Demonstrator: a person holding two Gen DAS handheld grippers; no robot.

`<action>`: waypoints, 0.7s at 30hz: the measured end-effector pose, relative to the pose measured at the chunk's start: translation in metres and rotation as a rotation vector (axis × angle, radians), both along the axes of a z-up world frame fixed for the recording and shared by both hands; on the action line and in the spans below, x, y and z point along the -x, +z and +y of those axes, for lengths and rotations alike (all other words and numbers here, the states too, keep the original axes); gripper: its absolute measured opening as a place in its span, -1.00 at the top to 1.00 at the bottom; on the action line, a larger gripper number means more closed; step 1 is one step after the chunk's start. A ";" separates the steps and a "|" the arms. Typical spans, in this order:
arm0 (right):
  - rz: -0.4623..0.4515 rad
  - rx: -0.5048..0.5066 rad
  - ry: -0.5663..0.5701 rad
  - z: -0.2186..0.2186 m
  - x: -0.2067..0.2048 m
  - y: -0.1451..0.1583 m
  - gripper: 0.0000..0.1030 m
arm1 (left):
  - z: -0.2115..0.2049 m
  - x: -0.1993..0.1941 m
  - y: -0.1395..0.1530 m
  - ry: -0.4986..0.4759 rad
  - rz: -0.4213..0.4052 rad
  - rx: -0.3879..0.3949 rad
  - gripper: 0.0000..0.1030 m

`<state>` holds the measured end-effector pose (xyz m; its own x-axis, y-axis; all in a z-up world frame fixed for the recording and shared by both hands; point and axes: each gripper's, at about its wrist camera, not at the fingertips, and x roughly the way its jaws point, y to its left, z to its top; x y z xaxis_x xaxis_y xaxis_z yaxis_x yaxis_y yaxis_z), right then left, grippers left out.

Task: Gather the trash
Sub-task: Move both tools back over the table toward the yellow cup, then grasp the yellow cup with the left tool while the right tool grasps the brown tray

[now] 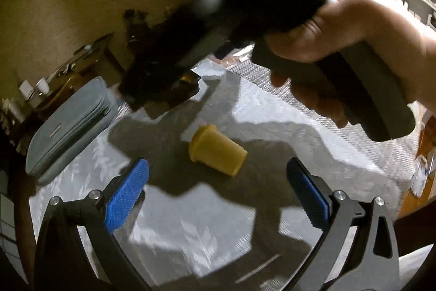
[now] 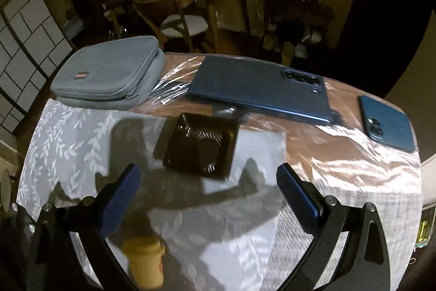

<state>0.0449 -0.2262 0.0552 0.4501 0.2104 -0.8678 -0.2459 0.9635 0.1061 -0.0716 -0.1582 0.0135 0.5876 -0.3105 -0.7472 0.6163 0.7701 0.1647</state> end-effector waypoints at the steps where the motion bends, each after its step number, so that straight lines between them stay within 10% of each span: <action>1: 0.014 -0.003 0.001 0.002 -0.006 -0.003 -0.91 | -0.001 -0.004 -0.002 -0.011 0.005 -0.006 -0.97; 9: 0.054 0.033 0.016 0.009 -0.029 -0.017 -0.67 | 0.000 -0.023 -0.007 -0.067 0.054 0.019 -0.92; 16: 0.043 0.075 0.026 0.010 -0.036 -0.022 -0.10 | 0.000 -0.031 -0.012 -0.096 0.124 0.051 -0.03; 21: 0.007 0.058 0.020 0.003 -0.027 -0.016 -0.09 | 0.002 -0.027 -0.010 -0.094 0.135 0.065 0.02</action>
<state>0.0716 -0.2229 0.0391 0.4400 0.1683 -0.8821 -0.2641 0.9631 0.0520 -0.0450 -0.1560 0.0037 0.4493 -0.4093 -0.7941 0.6993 0.7143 0.0275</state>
